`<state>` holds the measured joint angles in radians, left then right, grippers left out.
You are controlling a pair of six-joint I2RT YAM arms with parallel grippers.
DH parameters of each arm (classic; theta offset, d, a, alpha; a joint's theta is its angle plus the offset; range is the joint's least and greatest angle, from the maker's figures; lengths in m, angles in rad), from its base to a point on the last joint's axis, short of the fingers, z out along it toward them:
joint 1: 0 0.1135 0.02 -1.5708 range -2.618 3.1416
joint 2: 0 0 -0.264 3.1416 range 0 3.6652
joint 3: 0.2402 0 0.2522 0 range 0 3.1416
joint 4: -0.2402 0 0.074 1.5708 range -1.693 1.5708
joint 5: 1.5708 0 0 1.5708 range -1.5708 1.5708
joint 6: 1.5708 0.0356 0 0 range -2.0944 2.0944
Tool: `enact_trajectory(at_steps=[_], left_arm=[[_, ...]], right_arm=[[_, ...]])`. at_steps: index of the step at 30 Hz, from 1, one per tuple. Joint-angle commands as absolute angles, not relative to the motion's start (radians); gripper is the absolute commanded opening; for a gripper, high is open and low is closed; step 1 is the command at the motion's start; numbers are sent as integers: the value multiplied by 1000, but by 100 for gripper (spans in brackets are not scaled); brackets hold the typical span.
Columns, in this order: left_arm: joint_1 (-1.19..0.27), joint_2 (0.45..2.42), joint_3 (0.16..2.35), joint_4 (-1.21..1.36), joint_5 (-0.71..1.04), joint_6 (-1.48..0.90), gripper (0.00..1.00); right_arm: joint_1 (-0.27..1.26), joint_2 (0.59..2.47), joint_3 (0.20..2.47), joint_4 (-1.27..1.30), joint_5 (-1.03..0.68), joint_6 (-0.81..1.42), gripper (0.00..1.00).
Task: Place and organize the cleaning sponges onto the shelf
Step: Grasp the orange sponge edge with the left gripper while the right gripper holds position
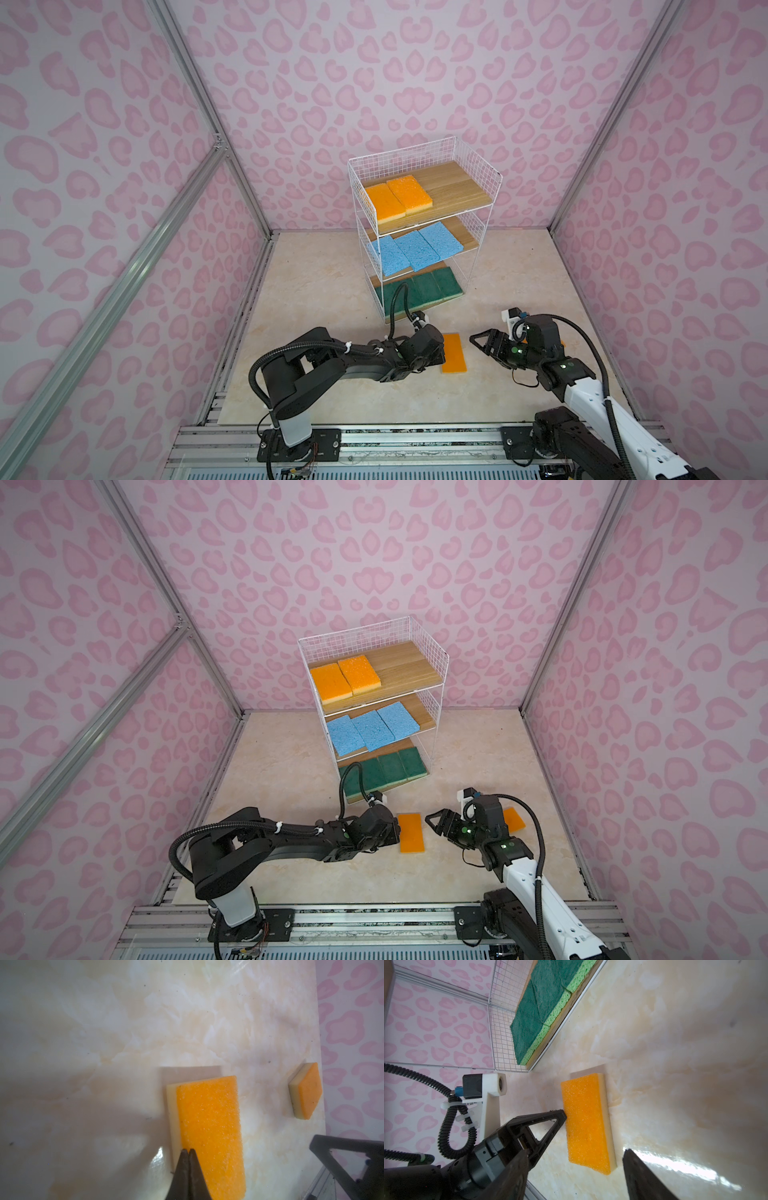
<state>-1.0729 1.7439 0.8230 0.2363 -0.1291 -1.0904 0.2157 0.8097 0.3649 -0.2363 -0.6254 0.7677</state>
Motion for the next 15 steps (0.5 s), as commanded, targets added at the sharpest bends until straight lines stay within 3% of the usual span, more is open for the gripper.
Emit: enact_trajectory(at_steps=[1,7,15], left_arm=[[-1071,1678,792,248,-182,-1115,4],[-1058,1525,720,207,-255,-1144,4],[-1007,1357,630,196,-271,-1159,4]], right_arm=[[218,813,372,-226,-654,758,74],[307,832,383,-145,-644,792,73],[519,916,425,6,-526,844,62]])
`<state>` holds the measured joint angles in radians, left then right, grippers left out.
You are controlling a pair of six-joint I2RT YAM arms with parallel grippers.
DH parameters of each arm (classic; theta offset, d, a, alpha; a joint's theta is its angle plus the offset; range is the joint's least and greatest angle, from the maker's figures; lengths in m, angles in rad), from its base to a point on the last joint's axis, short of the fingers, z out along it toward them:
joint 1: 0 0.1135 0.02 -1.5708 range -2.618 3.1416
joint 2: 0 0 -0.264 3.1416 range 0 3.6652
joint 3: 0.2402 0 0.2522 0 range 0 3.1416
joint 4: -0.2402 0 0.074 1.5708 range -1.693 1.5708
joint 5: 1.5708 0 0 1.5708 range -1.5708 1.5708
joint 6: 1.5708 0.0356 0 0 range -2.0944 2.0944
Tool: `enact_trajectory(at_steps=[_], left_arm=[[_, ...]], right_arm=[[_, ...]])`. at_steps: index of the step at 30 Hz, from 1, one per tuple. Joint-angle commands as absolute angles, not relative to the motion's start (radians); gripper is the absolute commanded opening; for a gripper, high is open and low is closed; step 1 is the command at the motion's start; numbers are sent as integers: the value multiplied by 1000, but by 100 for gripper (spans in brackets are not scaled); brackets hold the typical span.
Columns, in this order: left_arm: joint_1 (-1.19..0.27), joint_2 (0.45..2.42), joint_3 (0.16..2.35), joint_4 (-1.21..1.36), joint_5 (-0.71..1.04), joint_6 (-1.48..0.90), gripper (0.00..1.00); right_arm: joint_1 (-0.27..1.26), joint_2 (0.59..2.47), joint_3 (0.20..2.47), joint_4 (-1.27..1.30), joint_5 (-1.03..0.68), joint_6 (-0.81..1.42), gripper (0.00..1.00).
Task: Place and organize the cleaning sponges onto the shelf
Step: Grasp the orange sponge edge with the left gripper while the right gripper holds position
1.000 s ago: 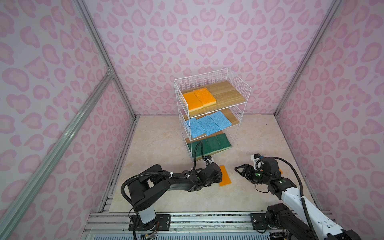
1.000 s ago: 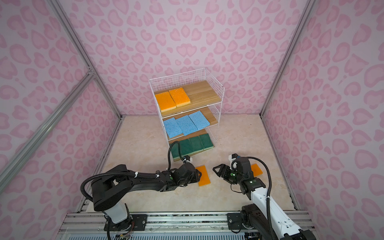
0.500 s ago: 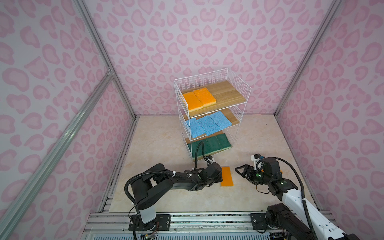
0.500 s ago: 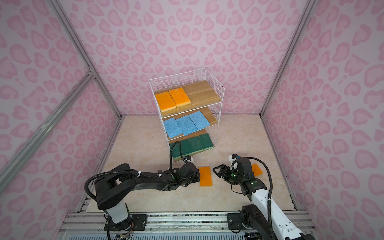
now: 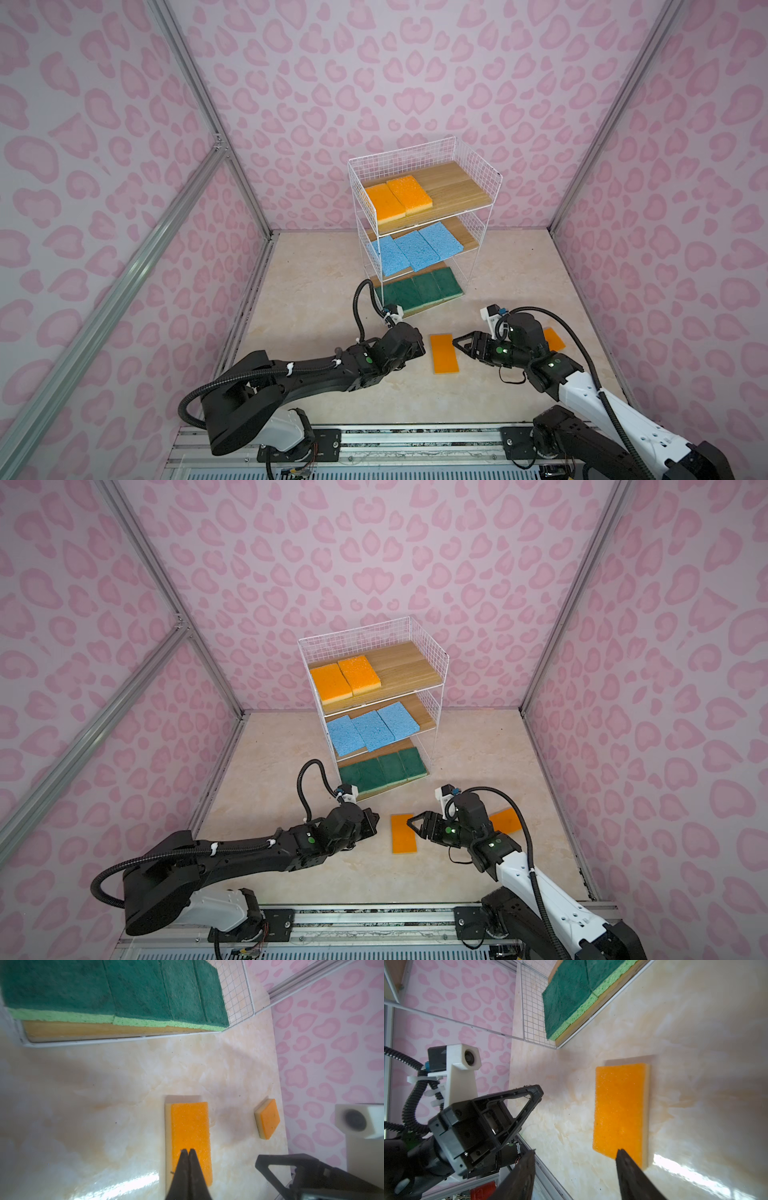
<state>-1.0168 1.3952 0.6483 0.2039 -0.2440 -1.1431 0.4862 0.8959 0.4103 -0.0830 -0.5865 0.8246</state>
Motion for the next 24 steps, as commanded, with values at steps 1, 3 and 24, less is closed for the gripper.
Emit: enact_trajectory(at_steps=[1,3,24], left_arm=[[-1001,1344,625,196,-271,-1154,4],[-996,1338,625,196,-251,-1131,4],[-1051,1756,807,273,-57,-1077,48]], right_arm=[[524,932,437,-1,-521,845,62],[523,955,459,-31,-511,837,63],[331,851,415,-123,-550,830,68]])
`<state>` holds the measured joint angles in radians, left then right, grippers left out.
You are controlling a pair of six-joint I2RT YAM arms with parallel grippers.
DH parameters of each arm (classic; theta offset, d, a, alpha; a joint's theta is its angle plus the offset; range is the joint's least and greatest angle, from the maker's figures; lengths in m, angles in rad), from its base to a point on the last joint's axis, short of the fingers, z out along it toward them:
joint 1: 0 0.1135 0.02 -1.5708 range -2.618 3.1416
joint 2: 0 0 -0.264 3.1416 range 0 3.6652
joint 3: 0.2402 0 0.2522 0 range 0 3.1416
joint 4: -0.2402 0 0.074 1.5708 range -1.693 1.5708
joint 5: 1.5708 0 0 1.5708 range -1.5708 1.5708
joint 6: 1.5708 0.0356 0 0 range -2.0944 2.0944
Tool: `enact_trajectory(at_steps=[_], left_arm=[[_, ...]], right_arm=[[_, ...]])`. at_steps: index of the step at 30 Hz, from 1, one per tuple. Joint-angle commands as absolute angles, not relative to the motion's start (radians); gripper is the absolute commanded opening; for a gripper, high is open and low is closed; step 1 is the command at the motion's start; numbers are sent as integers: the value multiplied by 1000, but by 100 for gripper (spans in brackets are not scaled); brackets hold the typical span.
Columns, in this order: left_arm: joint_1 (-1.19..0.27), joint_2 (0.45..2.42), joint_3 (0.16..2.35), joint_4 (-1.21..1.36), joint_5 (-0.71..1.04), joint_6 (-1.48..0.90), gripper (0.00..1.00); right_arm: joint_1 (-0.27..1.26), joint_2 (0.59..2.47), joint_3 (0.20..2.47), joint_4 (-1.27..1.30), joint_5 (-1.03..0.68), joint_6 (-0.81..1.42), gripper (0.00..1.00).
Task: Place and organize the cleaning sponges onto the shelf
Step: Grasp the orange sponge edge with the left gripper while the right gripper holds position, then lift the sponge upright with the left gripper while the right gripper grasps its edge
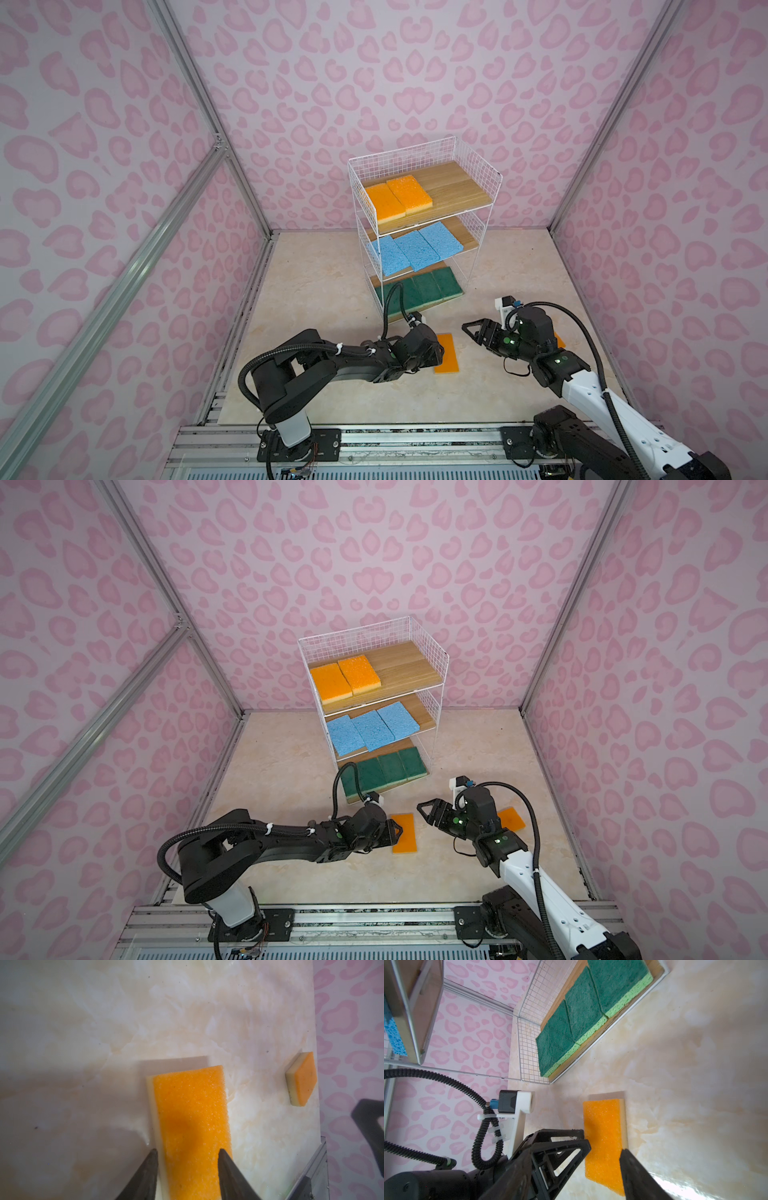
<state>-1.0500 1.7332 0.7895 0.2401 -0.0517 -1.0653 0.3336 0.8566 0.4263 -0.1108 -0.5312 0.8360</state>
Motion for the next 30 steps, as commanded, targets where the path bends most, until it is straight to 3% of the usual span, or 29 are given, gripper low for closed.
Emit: enact_trajectory(at_steps=[1,5,7,11,19,30], left_arm=[[-1050,1768,813,269,-60,-1075,47],[-1049,1812,829,270,-57,-1085,38],[-1049,1829,838,272,-54,-1090,23],[-1048,1827,836,273,-62,-1099,4],[-1022,1686,753,263,-95,-1127,4],[-986,1305,532,164,-302,-1301,3]], right_arm=[[328,847,411,-124,-551,829,68],[319,839,401,-116,-556,832,68],[315,838,397,-116,-560,833,68],[314,832,396,-124,-564,828,68],[339,842,387,-94,-594,833,75],[521,956,425,29,-508,888,74]])
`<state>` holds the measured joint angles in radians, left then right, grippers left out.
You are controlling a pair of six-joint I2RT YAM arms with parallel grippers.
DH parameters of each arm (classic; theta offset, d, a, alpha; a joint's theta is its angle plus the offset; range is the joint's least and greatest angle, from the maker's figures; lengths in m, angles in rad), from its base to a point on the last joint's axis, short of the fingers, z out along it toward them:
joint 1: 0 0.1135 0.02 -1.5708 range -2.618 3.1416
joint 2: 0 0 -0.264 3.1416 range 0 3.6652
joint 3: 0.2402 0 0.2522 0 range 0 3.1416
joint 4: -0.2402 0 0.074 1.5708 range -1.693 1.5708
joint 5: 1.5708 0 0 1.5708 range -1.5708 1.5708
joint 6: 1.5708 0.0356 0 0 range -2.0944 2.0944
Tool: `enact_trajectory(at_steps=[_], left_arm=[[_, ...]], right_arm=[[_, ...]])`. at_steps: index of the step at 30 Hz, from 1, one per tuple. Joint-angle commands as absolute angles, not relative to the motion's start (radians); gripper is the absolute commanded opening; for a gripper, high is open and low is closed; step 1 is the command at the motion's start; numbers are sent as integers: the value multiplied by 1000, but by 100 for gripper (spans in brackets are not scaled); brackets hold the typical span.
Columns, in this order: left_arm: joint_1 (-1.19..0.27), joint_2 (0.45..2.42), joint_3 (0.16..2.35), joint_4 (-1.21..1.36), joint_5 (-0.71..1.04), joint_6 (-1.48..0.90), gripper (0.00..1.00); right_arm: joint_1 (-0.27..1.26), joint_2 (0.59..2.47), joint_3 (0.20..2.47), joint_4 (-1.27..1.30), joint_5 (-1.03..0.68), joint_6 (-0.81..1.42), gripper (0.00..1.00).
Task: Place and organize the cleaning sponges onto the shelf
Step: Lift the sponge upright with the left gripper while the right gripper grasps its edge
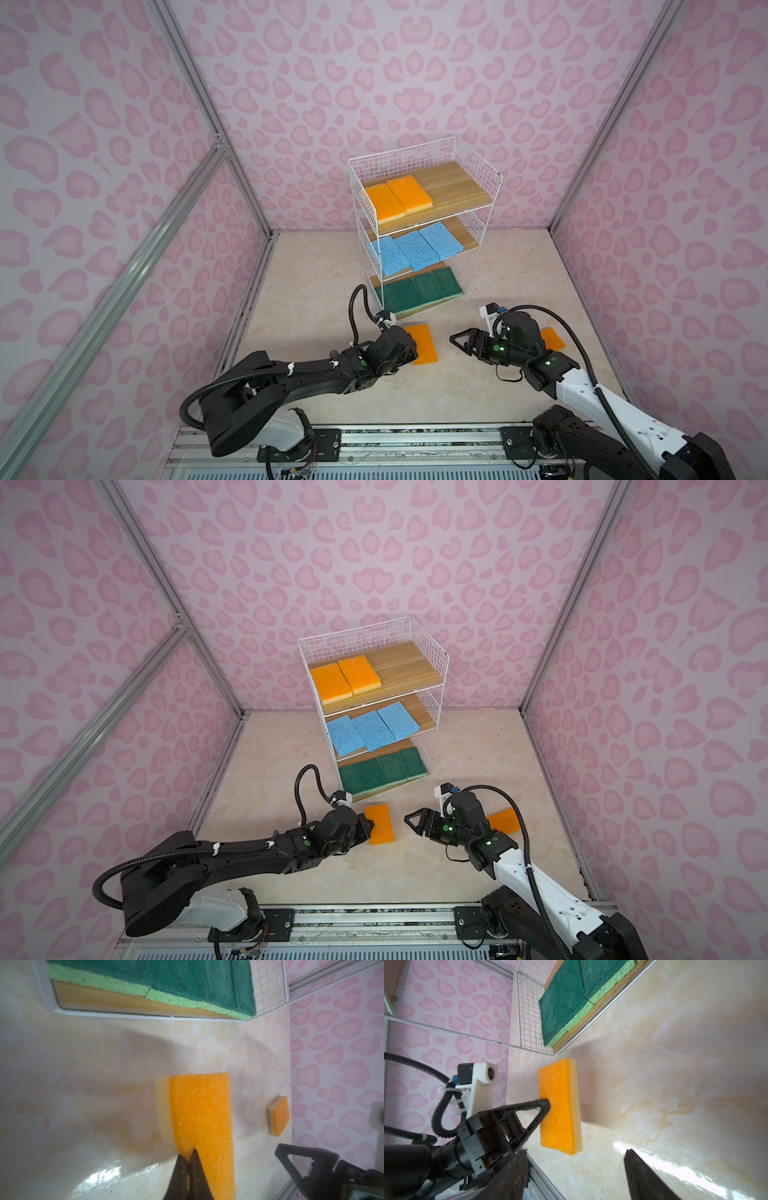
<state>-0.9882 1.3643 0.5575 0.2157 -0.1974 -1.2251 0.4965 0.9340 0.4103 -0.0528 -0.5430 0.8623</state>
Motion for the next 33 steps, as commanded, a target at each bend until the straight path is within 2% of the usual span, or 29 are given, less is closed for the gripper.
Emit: enact_trajectory(at_steps=[1,6,12,21,27,33], left_arm=[[-986,1271,517,154,-325,-1320,4],[-983,1135,460,118,-427,-1381,4],[-974,1057,460,81,-463,-1397,4],[-966,1043,467,86,-462,-1404,4],[-963,1037,479,89,-462,-1405,3],[-962,1031,487,88,-456,-1403,4]], right_arm=[[535,972,433,43,-503,891,74],[596,1054,464,110,-495,911,73],[677,1124,478,217,-457,951,68],[766,1246,534,328,-461,1001,62],[801,1303,551,391,-460,1028,61],[805,1327,579,414,-465,1038,51]])
